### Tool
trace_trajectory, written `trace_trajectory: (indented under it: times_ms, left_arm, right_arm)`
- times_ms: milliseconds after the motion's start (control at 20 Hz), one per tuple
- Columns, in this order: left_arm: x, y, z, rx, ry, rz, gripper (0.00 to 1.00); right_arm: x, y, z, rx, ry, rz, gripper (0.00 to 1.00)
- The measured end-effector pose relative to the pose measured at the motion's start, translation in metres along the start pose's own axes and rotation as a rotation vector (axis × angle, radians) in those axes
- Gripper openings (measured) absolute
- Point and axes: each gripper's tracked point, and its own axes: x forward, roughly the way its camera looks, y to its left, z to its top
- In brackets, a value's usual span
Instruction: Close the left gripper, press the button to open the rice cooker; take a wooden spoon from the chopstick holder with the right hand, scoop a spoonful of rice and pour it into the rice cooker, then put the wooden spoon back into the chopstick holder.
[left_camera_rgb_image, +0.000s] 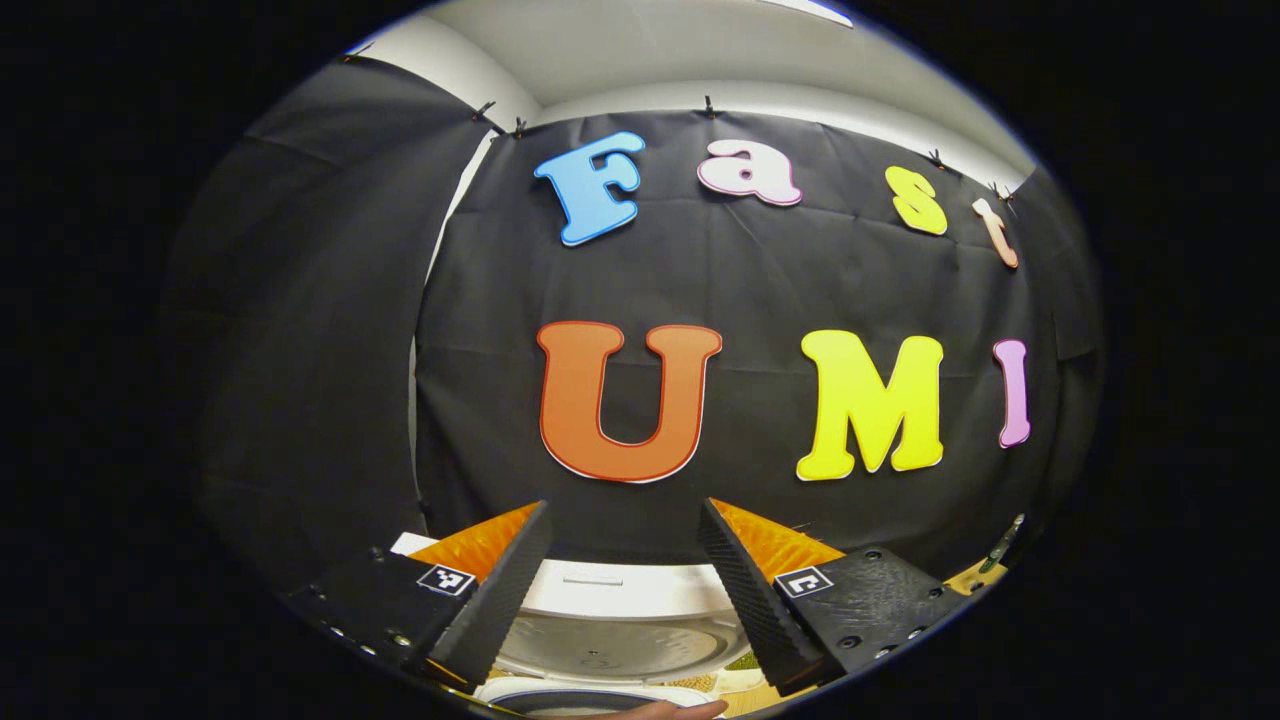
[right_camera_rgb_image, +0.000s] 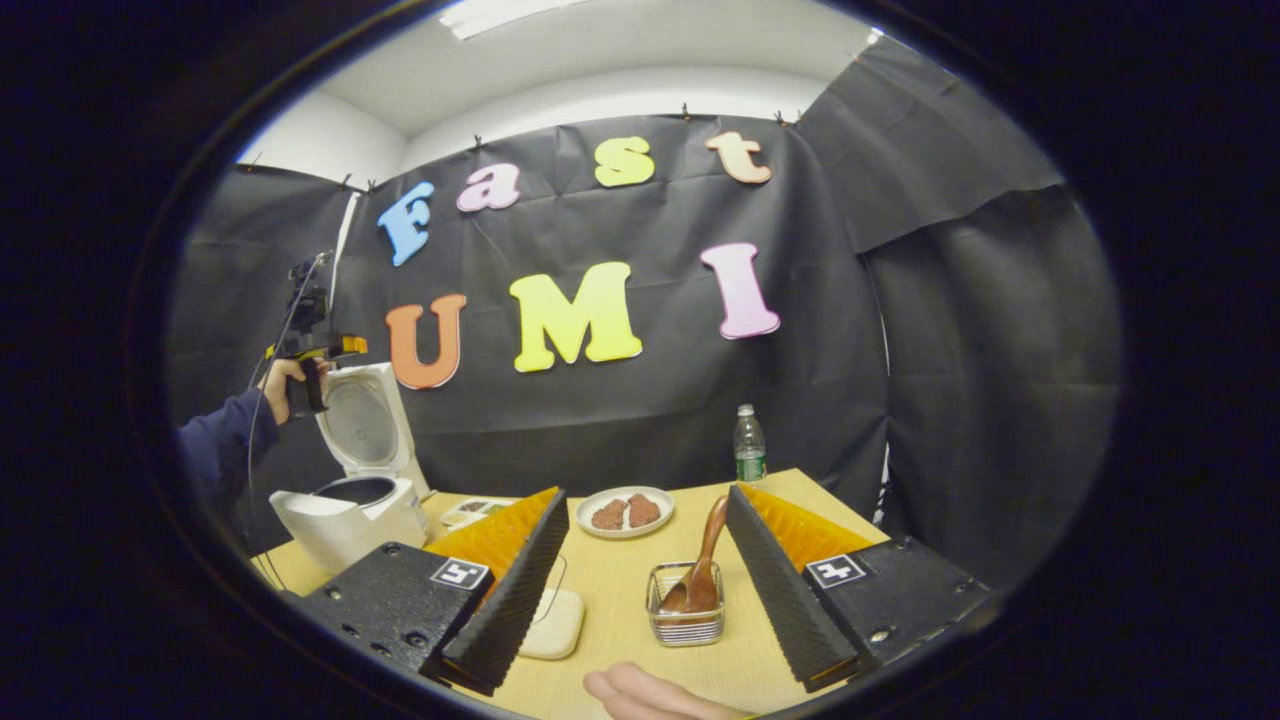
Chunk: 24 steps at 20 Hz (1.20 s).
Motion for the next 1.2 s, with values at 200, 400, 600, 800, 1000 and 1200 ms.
trace_trajectory:
  times_ms: [200, 400, 600, 800, 1000, 1200]
  left_arm:
    - [0.010, 0.011, -0.014, 0.091, 0.004, 0.024, 0.96]
    - [0.002, 0.014, -0.016, 0.090, 0.034, 0.026, 0.98]
    - [-0.019, 0.010, -0.019, 0.091, 0.069, 0.013, 0.95]
    - [-0.053, 0.008, -0.023, 0.089, 0.085, 0.004, 0.95]
    - [-0.088, 0.004, -0.035, 0.088, 0.098, 0.000, 0.94]
    - [-0.119, -0.001, -0.058, 0.077, 0.171, -0.019, 0.94]
  right_arm:
    - [-0.001, 0.014, -0.002, -0.054, 0.005, -0.003, 1.00]
    - [-0.014, 0.030, -0.007, -0.063, 0.020, 0.012, 0.96]
    - [-0.040, 0.038, 0.000, -0.075, 0.001, 0.039, 0.96]
    - [-0.060, 0.036, -0.004, -0.042, 0.002, 0.053, 1.00]
    - [-0.080, 0.035, -0.007, -0.011, 0.013, 0.076, 1.00]
    - [-0.099, 0.025, -0.005, -0.010, 0.005, 0.069, 0.96]
